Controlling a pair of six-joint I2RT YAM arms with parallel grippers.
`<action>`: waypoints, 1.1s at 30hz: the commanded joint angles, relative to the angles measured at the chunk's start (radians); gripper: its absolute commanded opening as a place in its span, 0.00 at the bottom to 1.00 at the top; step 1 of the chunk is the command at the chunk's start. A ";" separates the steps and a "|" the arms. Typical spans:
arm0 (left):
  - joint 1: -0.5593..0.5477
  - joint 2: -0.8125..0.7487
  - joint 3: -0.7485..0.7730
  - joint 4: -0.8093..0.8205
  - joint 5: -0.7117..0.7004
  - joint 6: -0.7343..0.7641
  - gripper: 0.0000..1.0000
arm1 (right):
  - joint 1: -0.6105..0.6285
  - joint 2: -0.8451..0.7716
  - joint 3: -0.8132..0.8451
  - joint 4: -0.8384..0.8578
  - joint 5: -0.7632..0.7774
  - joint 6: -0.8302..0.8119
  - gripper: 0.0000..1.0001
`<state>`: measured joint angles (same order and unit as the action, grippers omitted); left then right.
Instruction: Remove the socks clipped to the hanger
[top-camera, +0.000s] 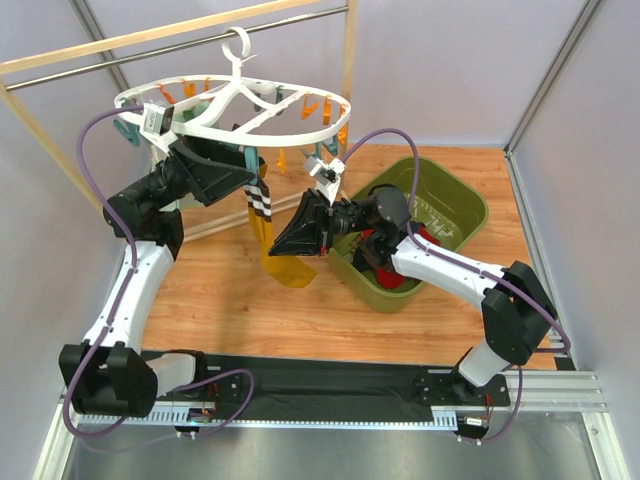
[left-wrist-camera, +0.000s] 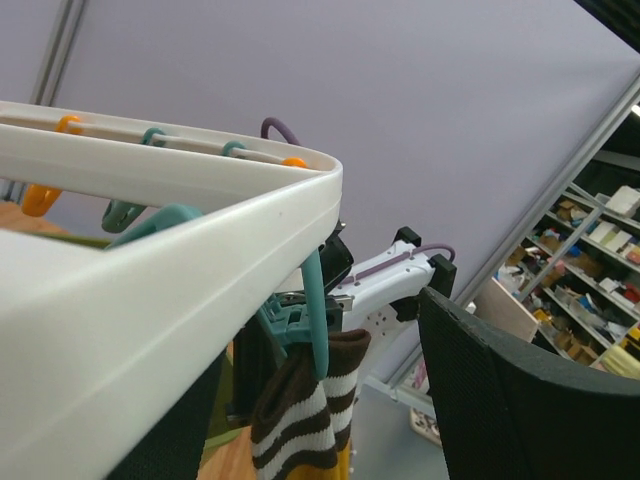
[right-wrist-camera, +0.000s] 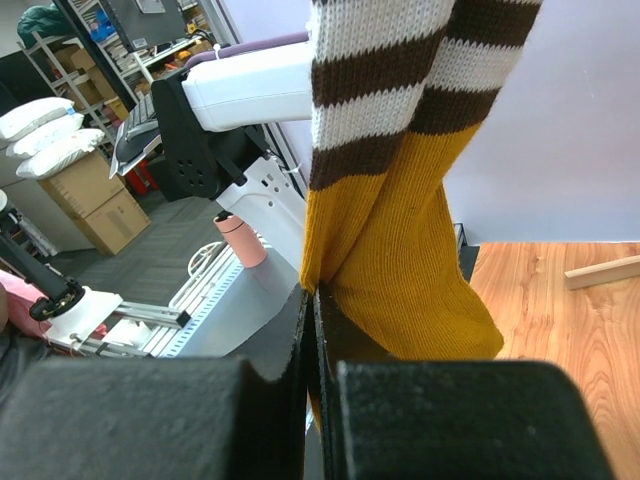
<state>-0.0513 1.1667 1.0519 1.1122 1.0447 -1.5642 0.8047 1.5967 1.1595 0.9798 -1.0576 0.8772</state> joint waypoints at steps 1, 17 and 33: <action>0.007 -0.044 -0.007 -0.041 -0.071 0.105 0.82 | 0.016 -0.014 0.014 -0.016 -0.056 -0.010 0.00; 0.008 -0.179 -0.052 -0.515 0.014 0.309 0.93 | -0.001 -0.032 0.006 -0.036 -0.053 -0.015 0.00; 0.008 -0.240 0.167 -1.104 -0.060 0.739 0.94 | -0.015 -0.043 -0.004 -0.056 -0.053 -0.033 0.00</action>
<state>-0.0498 0.9501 1.1385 0.1253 1.0328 -0.9360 0.7887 1.5951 1.1587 0.9207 -1.0843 0.8623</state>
